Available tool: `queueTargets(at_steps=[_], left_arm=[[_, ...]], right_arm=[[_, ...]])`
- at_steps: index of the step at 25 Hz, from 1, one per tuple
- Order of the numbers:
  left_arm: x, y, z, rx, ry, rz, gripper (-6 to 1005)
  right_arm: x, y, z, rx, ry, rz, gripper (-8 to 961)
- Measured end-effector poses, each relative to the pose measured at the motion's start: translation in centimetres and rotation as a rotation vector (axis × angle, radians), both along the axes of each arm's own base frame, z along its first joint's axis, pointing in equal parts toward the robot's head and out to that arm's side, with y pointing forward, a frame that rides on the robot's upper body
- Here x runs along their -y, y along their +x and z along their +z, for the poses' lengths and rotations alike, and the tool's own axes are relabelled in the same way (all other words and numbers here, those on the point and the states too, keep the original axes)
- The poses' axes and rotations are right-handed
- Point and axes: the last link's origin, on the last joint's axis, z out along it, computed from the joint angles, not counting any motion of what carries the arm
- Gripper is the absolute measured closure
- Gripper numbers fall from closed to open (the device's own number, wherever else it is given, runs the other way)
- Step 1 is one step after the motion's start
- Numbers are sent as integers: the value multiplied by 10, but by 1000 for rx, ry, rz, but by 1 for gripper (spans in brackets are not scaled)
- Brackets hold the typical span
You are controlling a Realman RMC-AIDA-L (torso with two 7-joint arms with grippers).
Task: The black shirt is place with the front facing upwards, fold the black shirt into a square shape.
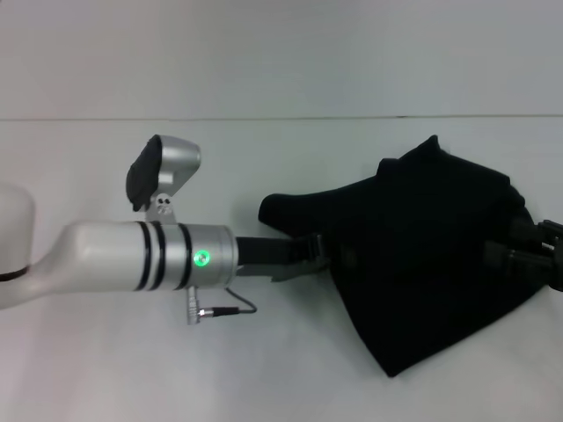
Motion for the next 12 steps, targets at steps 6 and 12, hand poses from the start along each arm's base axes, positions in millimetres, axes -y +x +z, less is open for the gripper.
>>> queueTargets(at_steps=[6,12], left_arm=[[12,-20,26,-1,-98,26,886],[16,-49,57,-77,-146,67,887]], right_arm=[[-2,-1,1,1,3,6,51],[-7,-7,-1,-2,3,22,53]])
